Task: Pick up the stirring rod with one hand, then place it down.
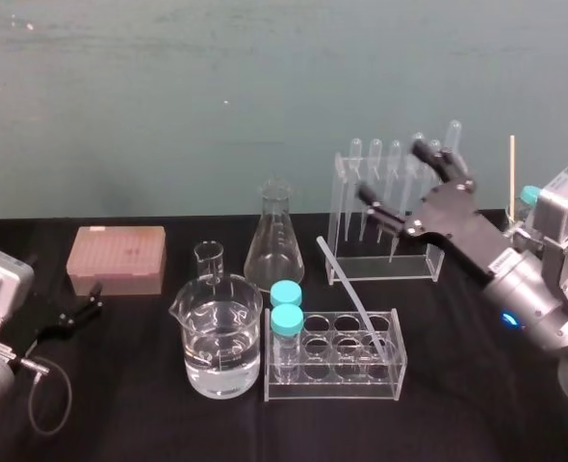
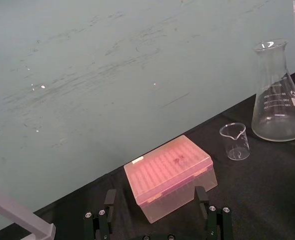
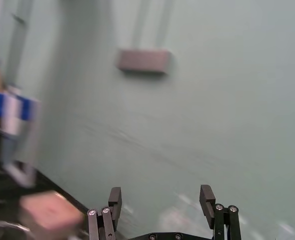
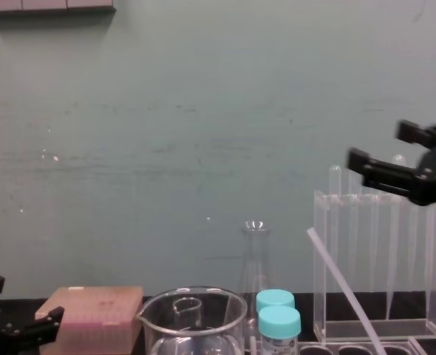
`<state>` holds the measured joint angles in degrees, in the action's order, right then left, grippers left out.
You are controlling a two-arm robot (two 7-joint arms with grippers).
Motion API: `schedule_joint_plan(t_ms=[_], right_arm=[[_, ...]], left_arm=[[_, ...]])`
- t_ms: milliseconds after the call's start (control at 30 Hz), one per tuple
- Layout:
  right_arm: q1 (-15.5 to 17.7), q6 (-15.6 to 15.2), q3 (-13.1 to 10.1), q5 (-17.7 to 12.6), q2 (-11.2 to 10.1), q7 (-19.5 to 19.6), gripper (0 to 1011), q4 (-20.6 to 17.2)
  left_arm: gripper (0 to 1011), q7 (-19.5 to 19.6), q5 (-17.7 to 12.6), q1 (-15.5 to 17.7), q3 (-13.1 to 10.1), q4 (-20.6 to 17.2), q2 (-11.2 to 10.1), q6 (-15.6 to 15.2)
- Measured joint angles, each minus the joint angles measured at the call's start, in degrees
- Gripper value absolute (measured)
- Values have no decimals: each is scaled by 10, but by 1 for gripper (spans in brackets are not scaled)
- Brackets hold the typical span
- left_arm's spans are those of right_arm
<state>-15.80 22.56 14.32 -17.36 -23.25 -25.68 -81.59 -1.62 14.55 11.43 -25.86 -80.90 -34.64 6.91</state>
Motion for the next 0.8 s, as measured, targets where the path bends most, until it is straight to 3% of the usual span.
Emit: schedule_joint_plan(t_ms=[67,200,300,400,500,800], right_arm=[[12,-33,-13,24,0,41,1003,-7],[33,-89,-27,54,-4,86,1003,-13],[44,-122,-30,65,-7,97,1003,-16],[54,-180,-28,81,-12,103,1003,-17],[51,-211,-23,91,-12,101,1003,-13],[50,-219,-22,94,-11,98,1003,-11]], left_arm=[[1000,0,0,0,0,0,0,0],[1000,0,0,0,0,0,0,0],[1000,0,0,0,0,0,0,0],[1000,0,0,0,0,0,0,0],[1000,0,0,0,0,0,0,0],[1000,0,0,0,0,0,0,0]])
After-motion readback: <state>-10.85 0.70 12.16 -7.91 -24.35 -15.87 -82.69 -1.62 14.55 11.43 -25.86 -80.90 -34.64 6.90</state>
